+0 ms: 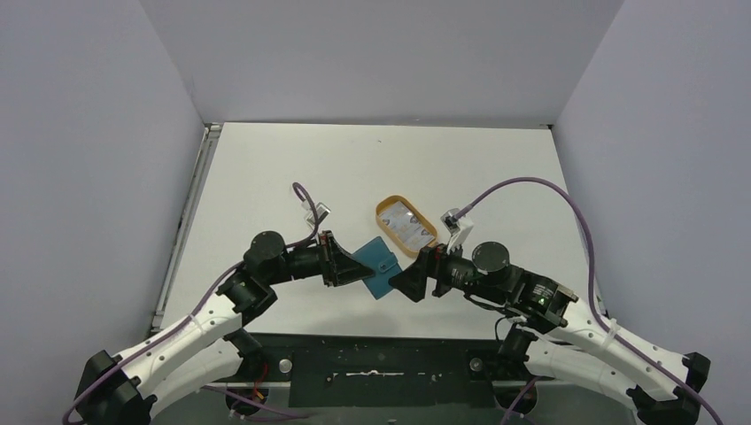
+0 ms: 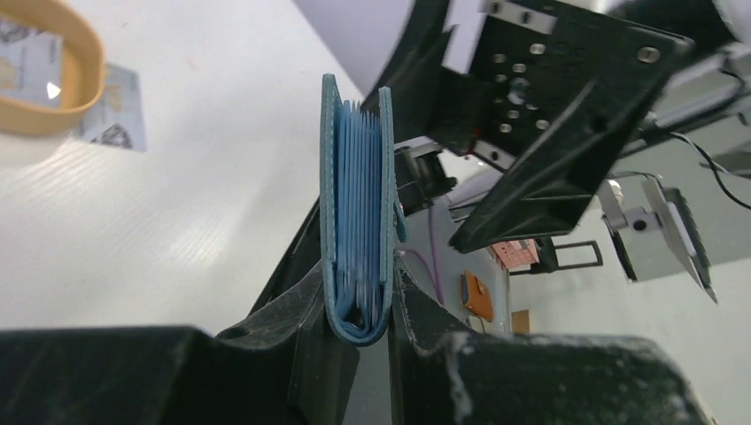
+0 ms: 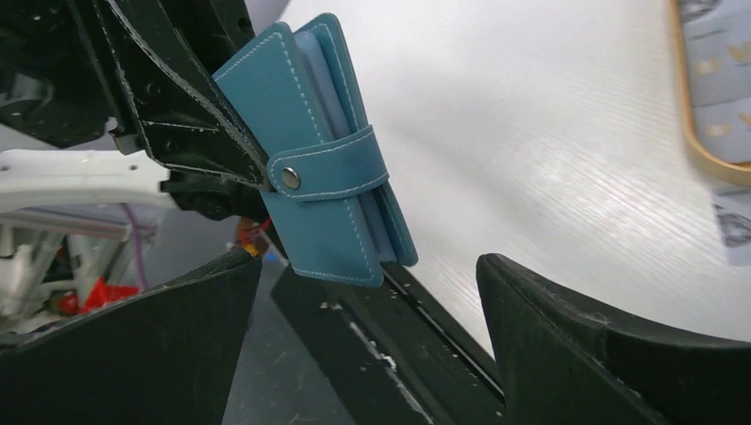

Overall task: Put the credit cards into the card holder
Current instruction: Place the card holder at the center of the board.

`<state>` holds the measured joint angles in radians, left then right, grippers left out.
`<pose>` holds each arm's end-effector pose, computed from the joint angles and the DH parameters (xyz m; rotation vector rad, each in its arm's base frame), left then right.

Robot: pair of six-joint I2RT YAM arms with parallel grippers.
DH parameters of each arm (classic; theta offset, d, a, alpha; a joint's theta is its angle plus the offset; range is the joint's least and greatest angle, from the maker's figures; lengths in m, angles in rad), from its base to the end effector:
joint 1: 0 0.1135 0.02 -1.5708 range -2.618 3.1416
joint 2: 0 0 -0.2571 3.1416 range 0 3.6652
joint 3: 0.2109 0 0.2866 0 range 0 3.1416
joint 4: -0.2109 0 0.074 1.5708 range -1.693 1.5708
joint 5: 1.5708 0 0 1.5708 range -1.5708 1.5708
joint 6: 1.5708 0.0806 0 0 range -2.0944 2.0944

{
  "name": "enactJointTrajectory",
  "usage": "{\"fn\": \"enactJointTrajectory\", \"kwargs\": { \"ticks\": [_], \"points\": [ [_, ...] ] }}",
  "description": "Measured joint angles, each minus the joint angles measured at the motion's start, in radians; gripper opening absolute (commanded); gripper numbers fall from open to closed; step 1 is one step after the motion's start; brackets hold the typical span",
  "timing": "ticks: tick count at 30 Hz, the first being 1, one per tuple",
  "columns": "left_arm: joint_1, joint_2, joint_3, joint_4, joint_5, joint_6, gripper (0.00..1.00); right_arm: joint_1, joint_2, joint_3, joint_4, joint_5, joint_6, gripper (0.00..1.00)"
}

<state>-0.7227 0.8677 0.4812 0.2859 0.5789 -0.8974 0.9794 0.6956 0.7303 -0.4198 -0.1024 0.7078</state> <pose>0.1784 -0.2161 0.2454 0.3433 1.9341 -1.6316 0.1289 0.2068 0.2900 -0.3657 2.1267 1.1588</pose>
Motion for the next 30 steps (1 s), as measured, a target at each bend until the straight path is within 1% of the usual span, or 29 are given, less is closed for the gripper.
{"fn": "enactJointTrajectory", "kwargs": {
  "ticks": [3,6,9,11,12,13,15,16,20,21,22,23,24,25,27,28,30],
  "points": [
    [0.0,-0.056,0.0,0.051,0.034,-0.003,0.0,-0.004,0.017,-0.009,0.084,-0.081,0.039,0.97],
    [0.002,-0.084,0.0,0.113,0.061,-0.016,0.0,-0.006,0.024,-0.011,0.145,-0.135,0.068,0.91],
    [0.003,-0.092,0.0,0.161,0.084,-0.029,0.0,-0.011,0.027,-0.011,0.209,-0.186,0.095,0.75],
    [0.003,-0.092,0.0,0.183,0.098,-0.037,0.0,-0.011,0.037,-0.011,0.246,-0.21,0.112,0.61],
    [0.003,-0.092,0.0,0.19,0.106,-0.04,0.0,-0.011,0.044,-0.011,0.264,-0.222,0.119,0.51],
    [0.003,-0.092,0.0,0.194,0.111,-0.042,0.0,-0.011,0.051,-0.011,0.279,-0.232,0.126,0.44],
    [0.003,-0.092,0.0,0.205,0.118,-0.048,0.0,-0.011,0.063,-0.011,0.304,-0.248,0.138,0.41],
    [0.003,-0.092,0.0,0.214,0.119,-0.053,0.0,-0.011,0.069,-0.011,0.313,-0.255,0.144,0.37],
    [0.005,-0.097,0.0,0.23,0.124,-0.063,0.0,-0.011,0.076,-0.011,0.338,-0.283,0.154,0.16],
    [0.006,-0.097,0.0,0.231,0.125,-0.065,0.05,-0.011,0.075,-0.011,0.342,-0.29,0.154,0.1],
    [0.006,-0.097,0.0,0.23,0.125,-0.069,0.17,-0.011,0.074,-0.011,0.345,-0.297,0.147,0.04],
    [0.007,-0.097,0.0,0.23,0.126,-0.076,0.33,-0.011,0.074,-0.011,0.345,-0.301,0.138,0.0],
    [0.006,-0.097,0.0,0.229,0.126,-0.081,0.5,-0.011,0.072,-0.01,0.343,-0.302,0.132,0.0],
    [0.006,-0.097,0.0,0.225,0.122,-0.084,0.61,-0.011,0.071,-0.007,0.338,-0.303,0.126,0.0],
    [0.007,-0.1,0.003,0.205,0.112,-0.076,0.8,-0.009,0.068,0.007,0.304,-0.275,0.102,0.0],
    [0.009,-0.108,0.008,0.182,0.102,-0.07,0.95,-0.01,0.064,0.012,0.272,-0.246,0.089,0.0],
    [0.014,-0.143,0.021,0.089,0.057,-0.038,0.97,-0.01,0.052,0.026,0.204,-0.179,0.062,0.0]
  ]
}}
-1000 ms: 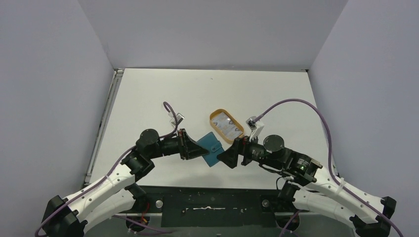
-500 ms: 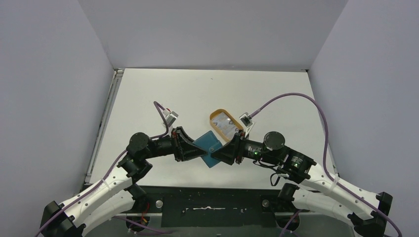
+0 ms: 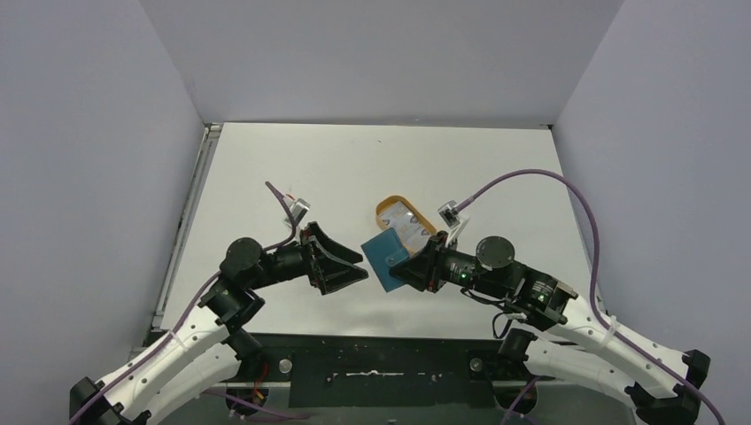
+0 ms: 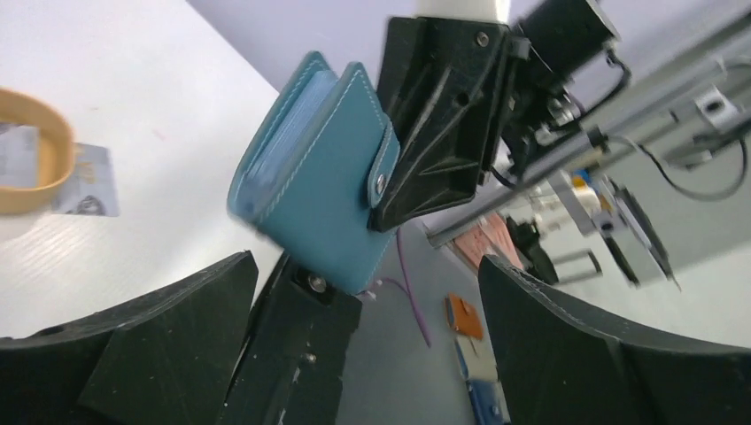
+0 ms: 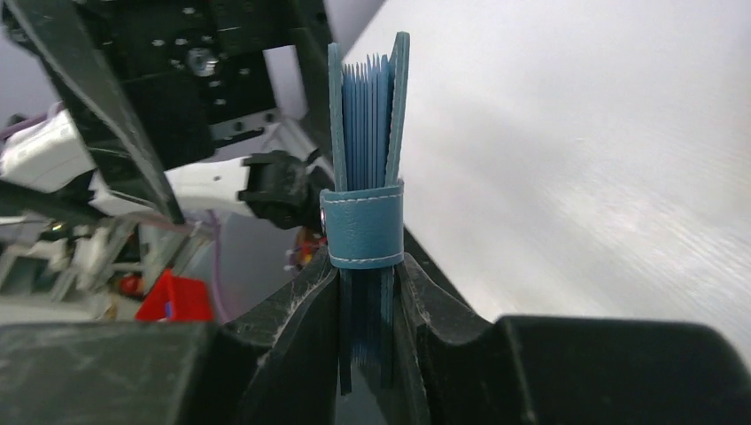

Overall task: Put the credit cards into the card holder
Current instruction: Place the card holder at the center of the board.

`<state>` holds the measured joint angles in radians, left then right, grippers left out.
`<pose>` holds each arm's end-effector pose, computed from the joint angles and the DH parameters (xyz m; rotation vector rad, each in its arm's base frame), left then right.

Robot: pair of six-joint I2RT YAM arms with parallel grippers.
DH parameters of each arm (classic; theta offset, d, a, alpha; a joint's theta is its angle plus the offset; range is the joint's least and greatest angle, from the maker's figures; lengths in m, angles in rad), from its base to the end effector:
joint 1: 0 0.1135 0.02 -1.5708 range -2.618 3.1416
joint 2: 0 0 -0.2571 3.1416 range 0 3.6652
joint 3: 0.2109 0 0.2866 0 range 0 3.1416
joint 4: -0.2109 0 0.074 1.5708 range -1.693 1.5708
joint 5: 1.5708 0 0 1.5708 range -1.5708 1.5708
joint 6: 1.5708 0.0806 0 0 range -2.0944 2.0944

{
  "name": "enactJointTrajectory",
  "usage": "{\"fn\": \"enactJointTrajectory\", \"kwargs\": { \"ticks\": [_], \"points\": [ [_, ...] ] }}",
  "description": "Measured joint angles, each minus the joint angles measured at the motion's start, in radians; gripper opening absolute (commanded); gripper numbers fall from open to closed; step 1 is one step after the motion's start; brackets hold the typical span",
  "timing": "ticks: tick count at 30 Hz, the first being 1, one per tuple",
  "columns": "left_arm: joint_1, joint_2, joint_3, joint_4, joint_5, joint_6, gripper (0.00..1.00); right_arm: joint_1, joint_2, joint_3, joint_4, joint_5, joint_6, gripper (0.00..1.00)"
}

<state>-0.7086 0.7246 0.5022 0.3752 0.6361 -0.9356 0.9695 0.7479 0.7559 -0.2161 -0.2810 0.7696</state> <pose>0.1596 -0.1999 0.3018 0.4312 1.6680 -1.7341 0.1283 0.2266 0.3193 -0.4325 1.9889 1.4373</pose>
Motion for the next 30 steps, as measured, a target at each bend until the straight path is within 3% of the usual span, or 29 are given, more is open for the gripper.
{"fn": "enactJointTrajectory", "kwargs": {
  "ticks": [8,12,21,30],
  "points": [
    [0.011,-0.227,0.032,-0.48,-0.34,0.112,0.97,-0.001,-0.077,0.063,-0.307,0.37,-0.054,0.0],
    [0.011,-0.296,0.032,-0.672,-0.473,0.134,0.97,-0.009,-0.014,0.049,-0.34,0.411,-0.04,0.0],
    [0.011,-0.387,0.032,-0.922,-0.652,0.121,0.97,0.002,0.437,-0.064,0.026,0.294,0.111,0.0],
    [0.011,-0.428,0.038,-1.081,-0.734,0.1,0.96,0.047,0.808,-0.061,0.375,0.332,0.311,0.0]
  ]
}}
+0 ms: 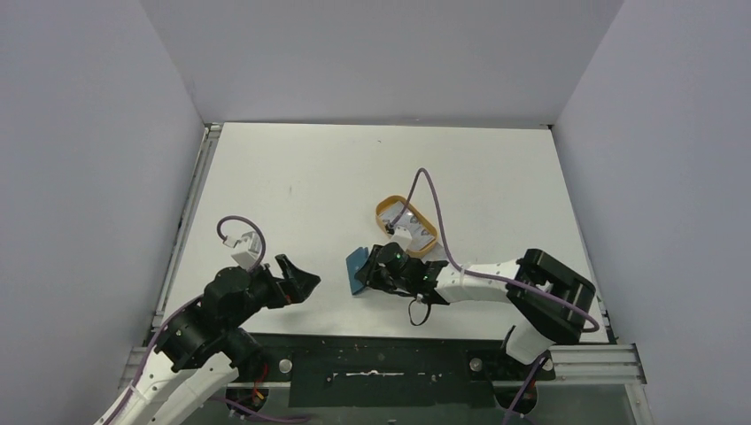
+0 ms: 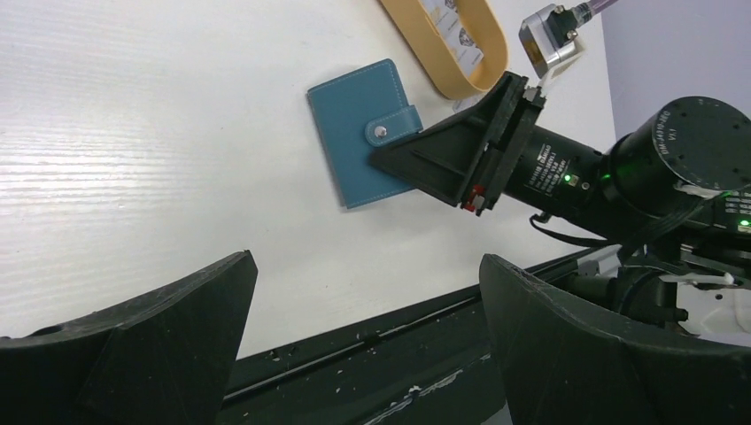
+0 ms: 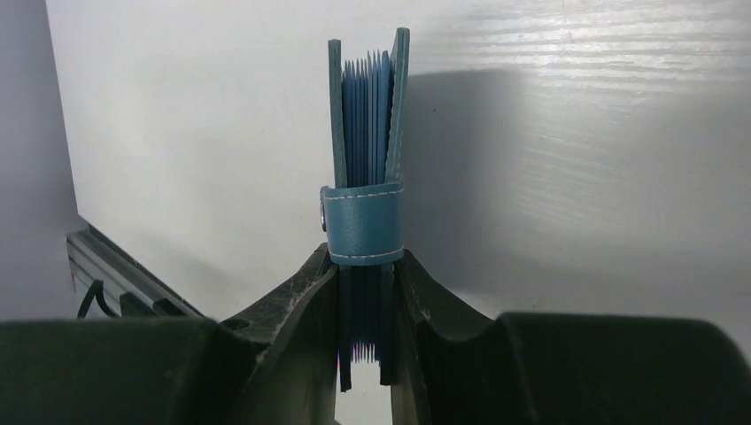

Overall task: Put the credit cards into the card holder
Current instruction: Place the card holder at the center of the board.

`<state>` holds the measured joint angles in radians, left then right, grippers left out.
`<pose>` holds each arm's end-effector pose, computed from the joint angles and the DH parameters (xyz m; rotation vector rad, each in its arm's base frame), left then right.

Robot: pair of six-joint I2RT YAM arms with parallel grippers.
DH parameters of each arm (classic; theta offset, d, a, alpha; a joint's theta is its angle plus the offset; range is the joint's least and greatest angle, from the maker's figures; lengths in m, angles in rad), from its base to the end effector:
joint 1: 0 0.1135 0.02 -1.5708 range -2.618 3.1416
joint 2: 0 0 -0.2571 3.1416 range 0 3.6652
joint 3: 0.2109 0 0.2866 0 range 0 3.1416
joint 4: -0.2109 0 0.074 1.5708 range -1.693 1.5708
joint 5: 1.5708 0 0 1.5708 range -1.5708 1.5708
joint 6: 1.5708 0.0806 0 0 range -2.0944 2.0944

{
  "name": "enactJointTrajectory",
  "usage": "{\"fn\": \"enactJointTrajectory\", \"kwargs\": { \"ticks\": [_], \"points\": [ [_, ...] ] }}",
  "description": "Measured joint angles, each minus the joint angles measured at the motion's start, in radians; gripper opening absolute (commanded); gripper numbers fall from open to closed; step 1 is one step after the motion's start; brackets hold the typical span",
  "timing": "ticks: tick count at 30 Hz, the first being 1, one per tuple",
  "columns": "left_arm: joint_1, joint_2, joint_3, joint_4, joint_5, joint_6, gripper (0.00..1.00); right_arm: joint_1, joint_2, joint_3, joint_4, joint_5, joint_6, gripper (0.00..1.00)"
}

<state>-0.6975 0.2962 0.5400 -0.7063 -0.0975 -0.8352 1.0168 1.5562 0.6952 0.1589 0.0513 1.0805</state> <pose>0.1350 -0.1029 0.2456 -0.2118 2.1317 -0.8437 0.1941 0.3060 0.0973 0.1091 2.4927 0.9712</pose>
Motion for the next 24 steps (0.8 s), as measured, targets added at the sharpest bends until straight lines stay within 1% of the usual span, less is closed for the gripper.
{"fn": "enactJointTrajectory", "kwargs": {
  "ticks": [5,10,11,12,14,16,17,20,24],
  "points": [
    [0.0,-0.028,0.0,-0.034,-0.012,-0.009,0.96,-0.006,0.089,0.001,0.108,0.037,0.089,0.0],
    [0.0,-0.035,0.0,-0.046,-0.013,-0.018,0.97,-0.014,0.121,0.008,0.149,0.059,0.127,0.0],
    [0.0,-0.035,0.0,-0.047,-0.013,-0.019,0.97,-0.016,0.126,0.01,0.152,0.061,0.13,0.03],
    [0.0,-0.035,0.0,-0.048,-0.013,-0.019,0.97,-0.018,0.129,0.012,0.154,0.061,0.134,0.1],
    [0.0,-0.031,0.0,-0.05,-0.014,-0.019,0.97,-0.023,0.129,0.013,0.154,0.062,0.136,0.29],
    [0.0,-0.025,0.0,-0.057,-0.016,-0.018,0.97,-0.023,0.129,0.013,0.154,0.062,0.135,0.42],
    [0.0,-0.023,0.0,-0.06,-0.017,-0.016,0.97,-0.023,0.129,0.013,0.147,0.063,0.137,0.47],
    [0.0,-0.019,0.002,-0.071,-0.023,-0.009,0.97,-0.023,0.129,0.013,0.121,0.064,0.134,0.53],
    [0.0,-0.018,0.013,-0.087,-0.032,0.007,0.97,-0.023,0.126,0.008,0.116,0.065,0.133,0.55]
  ]
}}
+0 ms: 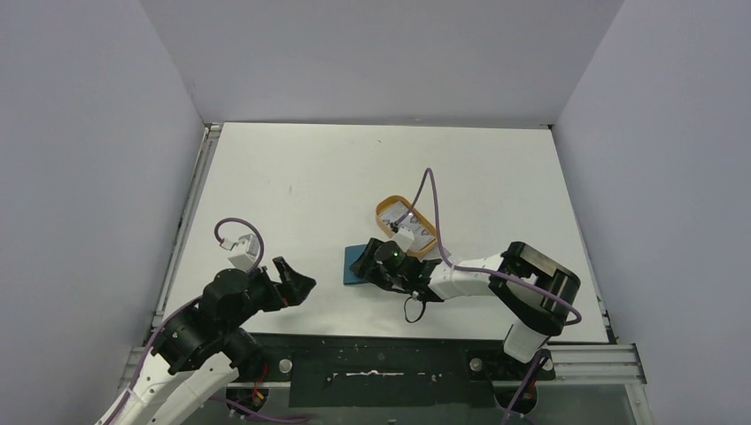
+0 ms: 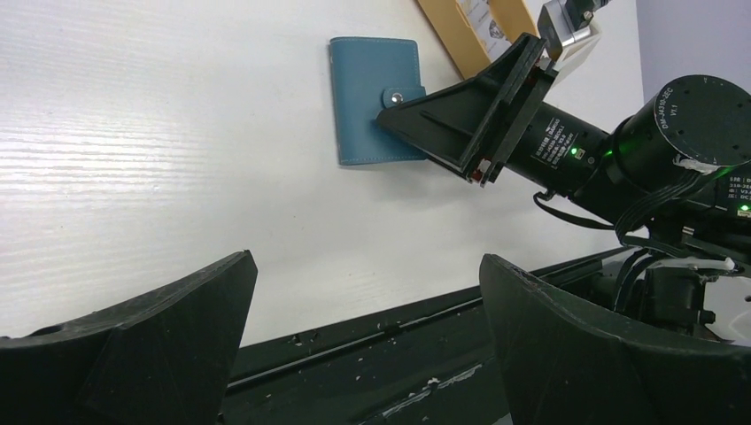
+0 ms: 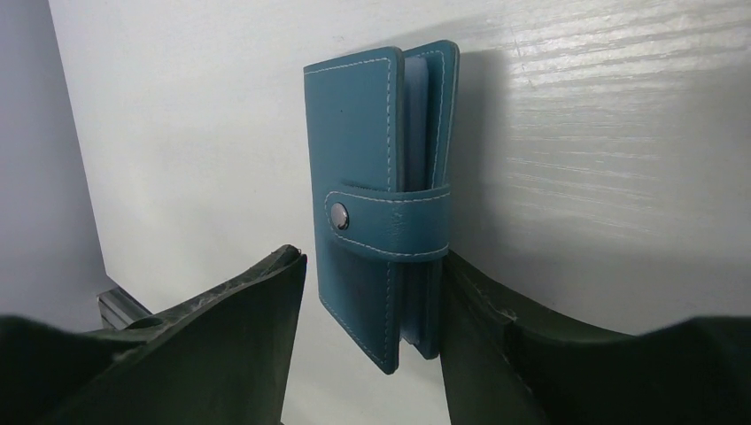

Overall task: Put the credit cards into the card holder
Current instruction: Place the card holder at the center of the board.

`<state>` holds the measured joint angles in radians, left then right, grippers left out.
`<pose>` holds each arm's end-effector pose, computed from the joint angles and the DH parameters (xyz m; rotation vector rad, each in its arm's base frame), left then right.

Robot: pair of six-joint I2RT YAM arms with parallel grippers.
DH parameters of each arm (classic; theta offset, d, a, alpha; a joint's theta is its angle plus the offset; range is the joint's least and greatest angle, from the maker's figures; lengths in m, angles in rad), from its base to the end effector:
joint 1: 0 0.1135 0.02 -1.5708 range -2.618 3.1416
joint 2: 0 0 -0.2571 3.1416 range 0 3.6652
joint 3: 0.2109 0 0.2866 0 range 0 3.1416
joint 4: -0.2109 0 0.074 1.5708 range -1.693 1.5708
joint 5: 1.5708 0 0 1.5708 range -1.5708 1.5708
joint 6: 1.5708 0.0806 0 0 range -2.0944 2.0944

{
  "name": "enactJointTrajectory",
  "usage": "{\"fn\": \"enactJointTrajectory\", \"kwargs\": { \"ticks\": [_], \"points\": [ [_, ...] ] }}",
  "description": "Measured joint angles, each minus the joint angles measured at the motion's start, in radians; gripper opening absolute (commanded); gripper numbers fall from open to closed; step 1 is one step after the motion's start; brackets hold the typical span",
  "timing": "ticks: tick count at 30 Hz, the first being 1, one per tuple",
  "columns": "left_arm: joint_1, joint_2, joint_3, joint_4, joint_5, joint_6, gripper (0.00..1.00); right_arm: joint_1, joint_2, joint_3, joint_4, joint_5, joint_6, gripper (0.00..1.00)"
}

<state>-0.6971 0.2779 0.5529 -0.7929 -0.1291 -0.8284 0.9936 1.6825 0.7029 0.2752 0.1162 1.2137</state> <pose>0.1293 -0.0947 0.2417 -0.2249 2.1715 -0.7740 0.2109 0.3067 0.0700 0.3394 2.4629 0.9612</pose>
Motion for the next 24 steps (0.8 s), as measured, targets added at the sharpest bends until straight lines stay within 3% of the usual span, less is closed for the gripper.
{"fn": "enactJointTrajectory", "kwargs": {
  "ticks": [24],
  "points": [
    [0.0,0.04,0.02,-0.024,-0.027,0.042,0.97,-0.038,-0.13,-0.083,-0.107,0.034,-0.077,0.56]
  ]
}}
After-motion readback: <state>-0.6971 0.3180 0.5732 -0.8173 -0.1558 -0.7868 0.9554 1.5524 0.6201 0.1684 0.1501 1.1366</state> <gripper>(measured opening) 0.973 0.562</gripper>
